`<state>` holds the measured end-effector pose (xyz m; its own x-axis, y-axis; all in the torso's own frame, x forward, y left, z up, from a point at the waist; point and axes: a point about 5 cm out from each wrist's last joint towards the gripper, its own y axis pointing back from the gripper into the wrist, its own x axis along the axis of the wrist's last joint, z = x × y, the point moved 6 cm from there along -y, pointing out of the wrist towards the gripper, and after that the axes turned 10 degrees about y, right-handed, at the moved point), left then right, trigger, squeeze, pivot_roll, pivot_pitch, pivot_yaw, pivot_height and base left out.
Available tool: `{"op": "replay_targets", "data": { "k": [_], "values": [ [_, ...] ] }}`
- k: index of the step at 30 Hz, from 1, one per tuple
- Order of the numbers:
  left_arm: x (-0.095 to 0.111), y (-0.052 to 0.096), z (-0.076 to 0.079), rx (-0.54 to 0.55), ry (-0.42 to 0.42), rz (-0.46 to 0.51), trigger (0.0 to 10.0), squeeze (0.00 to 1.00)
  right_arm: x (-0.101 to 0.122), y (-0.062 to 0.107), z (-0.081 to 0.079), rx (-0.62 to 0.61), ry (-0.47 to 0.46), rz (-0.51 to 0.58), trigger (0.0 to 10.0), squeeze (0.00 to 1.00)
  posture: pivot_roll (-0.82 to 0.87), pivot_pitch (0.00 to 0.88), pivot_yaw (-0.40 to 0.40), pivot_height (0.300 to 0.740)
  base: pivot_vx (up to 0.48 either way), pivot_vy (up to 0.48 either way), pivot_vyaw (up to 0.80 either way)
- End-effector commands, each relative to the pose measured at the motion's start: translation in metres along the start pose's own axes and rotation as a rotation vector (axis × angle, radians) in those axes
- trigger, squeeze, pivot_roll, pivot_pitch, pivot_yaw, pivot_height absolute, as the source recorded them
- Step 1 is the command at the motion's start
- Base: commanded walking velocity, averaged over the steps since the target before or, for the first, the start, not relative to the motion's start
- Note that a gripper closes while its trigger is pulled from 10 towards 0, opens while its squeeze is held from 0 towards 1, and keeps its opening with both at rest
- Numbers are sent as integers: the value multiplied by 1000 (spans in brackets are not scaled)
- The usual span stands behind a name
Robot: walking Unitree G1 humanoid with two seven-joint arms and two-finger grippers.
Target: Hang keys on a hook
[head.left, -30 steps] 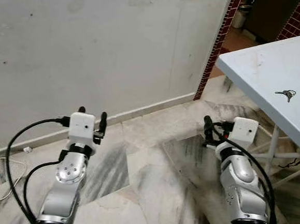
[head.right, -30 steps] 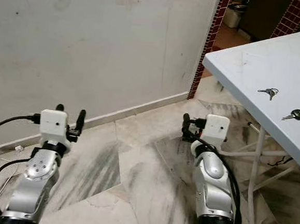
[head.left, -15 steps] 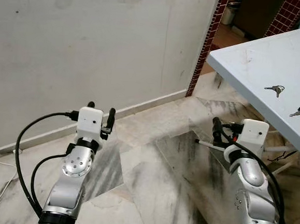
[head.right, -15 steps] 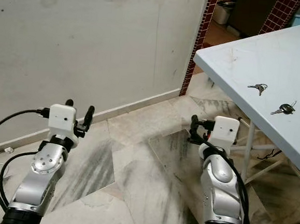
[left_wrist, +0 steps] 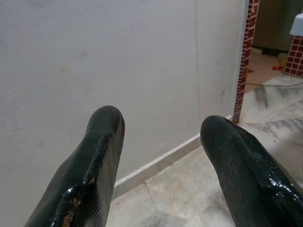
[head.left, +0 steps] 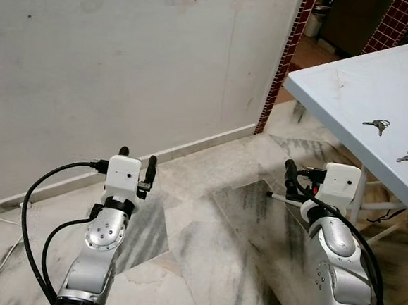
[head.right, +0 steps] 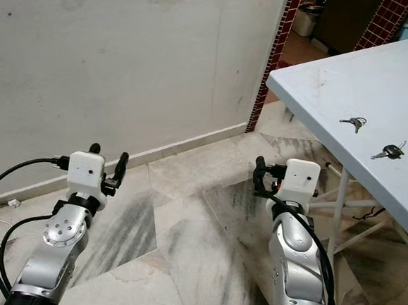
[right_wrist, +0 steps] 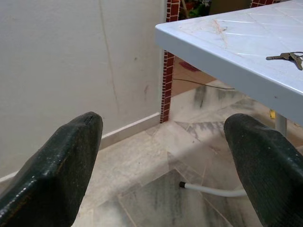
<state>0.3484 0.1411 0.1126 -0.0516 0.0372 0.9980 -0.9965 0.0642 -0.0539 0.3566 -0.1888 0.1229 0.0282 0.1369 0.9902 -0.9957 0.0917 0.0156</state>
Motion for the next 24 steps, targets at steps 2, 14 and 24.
{"op": "replay_targets", "data": {
  "k": [2, 14, 24],
  "values": [
    [-1, -1, 2, -1, 7, 0, 10000, 0, 0, -1, 1, -2, -8, -10, 10000, 0, -15, 81, 4, 740, 0, 0, -775],
    [3, -10, 18, -84, 69, -3, 10000, 0, 1, 4, 2, -21, -8, -8, 10000, 0, -43, 74, 20, 740, 0, 0, -770],
    [-1, -7, 27, -130, 90, -21, 10000, 0, -2, 6, 3, -26, -9, -16, 10000, 0, -45, 79, 19, 740, 0, 0, -768]
  ]
}}
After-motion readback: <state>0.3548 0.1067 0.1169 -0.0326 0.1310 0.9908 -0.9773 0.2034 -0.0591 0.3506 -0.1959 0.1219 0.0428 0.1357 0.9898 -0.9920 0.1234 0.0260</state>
